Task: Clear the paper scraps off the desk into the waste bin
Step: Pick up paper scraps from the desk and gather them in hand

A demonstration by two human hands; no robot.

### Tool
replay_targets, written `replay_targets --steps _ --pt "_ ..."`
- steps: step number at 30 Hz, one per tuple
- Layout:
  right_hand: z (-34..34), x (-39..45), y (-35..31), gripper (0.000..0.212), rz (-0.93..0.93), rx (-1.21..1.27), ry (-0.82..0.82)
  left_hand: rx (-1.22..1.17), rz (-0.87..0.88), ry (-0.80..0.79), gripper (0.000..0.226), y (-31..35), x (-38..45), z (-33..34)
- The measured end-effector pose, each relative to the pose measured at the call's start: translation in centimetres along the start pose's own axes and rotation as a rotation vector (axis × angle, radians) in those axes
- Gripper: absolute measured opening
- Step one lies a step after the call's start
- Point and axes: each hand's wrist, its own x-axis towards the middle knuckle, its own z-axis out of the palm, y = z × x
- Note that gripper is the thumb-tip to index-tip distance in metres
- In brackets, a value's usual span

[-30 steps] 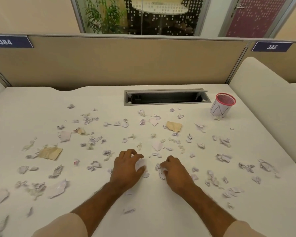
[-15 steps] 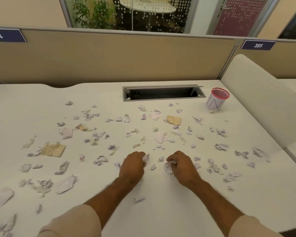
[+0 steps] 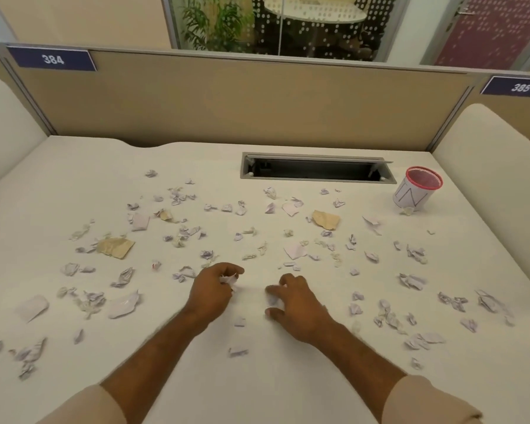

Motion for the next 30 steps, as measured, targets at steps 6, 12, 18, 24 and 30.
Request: replay_targets --steps 6,12,18,24,30 --pt "0.8 -0.1 0.0 0.027 -0.128 -0.144 0.022 0.085 -0.078 0.034 0.04 -0.9 -2.2 -0.4" --pt "-2.1 -0.6 1.0 0.021 0.098 0.335 0.231 0.382 0.038 -0.153 0.027 -2.4 -5.0 0.4" --pt "-4.3 -1.9 2.2 0.01 0.296 0.836 0.265 0.743 0.328 -0.178 0.056 -5.3 -6.7 1.8" --pt "-4.5 -3.0 2.7 0.017 0.445 1.449 0.316 0.746 0.571 0.018 0.025 -5.9 -6.8 2.5" --pt "-4.5 -3.1 2.0 0.024 0.588 1.986 0.254 0.429 0.282 0.124 0.023 -4.0 -6.3 3.6"
